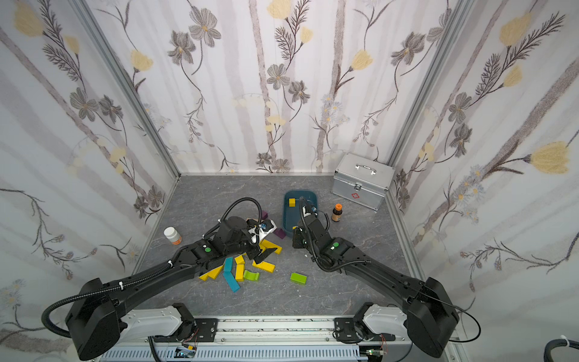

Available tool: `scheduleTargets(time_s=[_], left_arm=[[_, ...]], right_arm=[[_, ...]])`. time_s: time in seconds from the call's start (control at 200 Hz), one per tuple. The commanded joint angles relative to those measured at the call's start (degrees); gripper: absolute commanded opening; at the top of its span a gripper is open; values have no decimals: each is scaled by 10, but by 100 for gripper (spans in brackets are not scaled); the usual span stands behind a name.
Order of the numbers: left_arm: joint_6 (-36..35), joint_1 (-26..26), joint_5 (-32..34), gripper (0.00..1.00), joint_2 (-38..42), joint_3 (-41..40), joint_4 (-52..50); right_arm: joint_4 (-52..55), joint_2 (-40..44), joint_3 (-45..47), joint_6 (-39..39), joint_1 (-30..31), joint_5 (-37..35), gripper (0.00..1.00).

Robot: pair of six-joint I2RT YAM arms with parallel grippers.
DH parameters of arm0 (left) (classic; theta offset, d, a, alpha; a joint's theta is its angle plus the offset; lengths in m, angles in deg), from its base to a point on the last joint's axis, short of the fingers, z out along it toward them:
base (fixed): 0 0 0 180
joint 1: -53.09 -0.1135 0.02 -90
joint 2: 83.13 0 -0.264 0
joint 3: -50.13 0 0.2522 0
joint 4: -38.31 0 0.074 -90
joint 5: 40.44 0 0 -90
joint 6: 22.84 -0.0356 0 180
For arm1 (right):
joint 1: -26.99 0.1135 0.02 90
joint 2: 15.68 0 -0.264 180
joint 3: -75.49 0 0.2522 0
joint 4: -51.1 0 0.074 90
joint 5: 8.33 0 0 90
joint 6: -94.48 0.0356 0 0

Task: Pick out the yellow building blocks
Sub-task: Place the building block in the storage box.

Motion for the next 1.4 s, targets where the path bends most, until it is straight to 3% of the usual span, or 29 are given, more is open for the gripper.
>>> scheduleTargets(time_s=[0.0,0.175,0.57,0.924,1.394], left_arm=[[50,-14,-28,100,-18,17,36],[59,-17,-16,100,-78,56,53],[127,-38,8,100,-220,146,106],[193,-69,-35,100,-258,166,115],[209,-71,-53,100,-251,157,100]], right_arm=[[-32,-33,-39,-51,-23,0,3],[-62,-80,-91,-79,-46,-20,3],[-109,-219,-175,-88,-117,60,3],[-102,-290,-215,-84,-146,79,5],[-80,-392,-289,-75,-179,85,6]])
